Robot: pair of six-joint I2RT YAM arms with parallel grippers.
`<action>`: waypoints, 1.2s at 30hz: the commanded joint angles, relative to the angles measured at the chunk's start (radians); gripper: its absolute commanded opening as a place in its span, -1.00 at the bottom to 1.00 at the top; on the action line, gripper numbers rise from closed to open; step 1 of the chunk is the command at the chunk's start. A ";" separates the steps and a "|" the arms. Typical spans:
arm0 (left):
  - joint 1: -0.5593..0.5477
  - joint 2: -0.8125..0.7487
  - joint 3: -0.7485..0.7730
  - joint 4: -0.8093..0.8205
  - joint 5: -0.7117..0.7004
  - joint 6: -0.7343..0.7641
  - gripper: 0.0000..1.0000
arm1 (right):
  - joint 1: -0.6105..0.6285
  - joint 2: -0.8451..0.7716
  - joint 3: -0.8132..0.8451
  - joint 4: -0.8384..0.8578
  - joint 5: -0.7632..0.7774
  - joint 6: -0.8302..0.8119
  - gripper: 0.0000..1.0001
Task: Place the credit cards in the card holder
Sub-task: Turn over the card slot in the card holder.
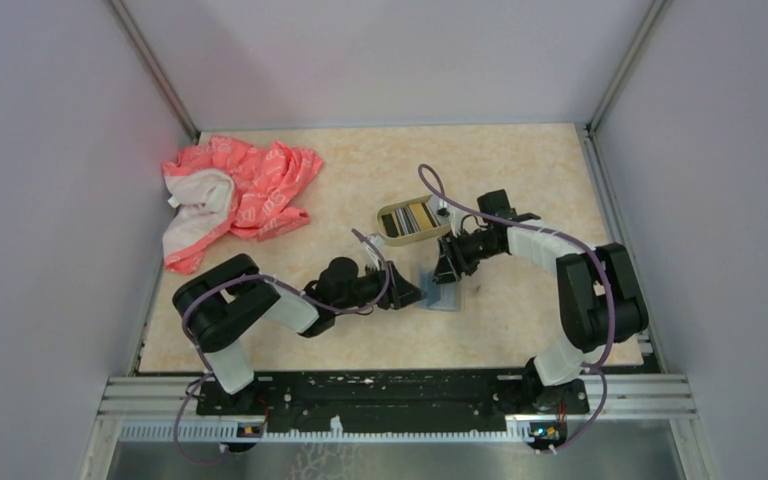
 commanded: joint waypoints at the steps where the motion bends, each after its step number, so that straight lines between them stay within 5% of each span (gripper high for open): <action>1: 0.000 -0.047 -0.021 -0.028 -0.053 0.036 0.15 | -0.011 -0.005 0.027 0.019 0.043 0.000 -0.04; 10: 0.000 -0.205 -0.053 -0.185 -0.145 0.116 0.15 | -0.013 0.008 0.047 -0.008 0.223 -0.047 -0.58; 17: 0.000 -0.332 -0.052 -0.267 -0.140 0.171 0.11 | -0.012 0.009 0.063 -0.033 0.278 -0.079 -0.76; 27: -0.034 -0.114 0.067 -0.206 -0.024 0.137 -0.11 | -0.012 -0.043 0.075 -0.046 0.405 -0.128 -0.40; 36: -0.042 0.004 0.068 -0.264 -0.155 0.121 -0.19 | -0.047 -0.192 0.122 -0.057 0.337 -0.215 -0.17</action>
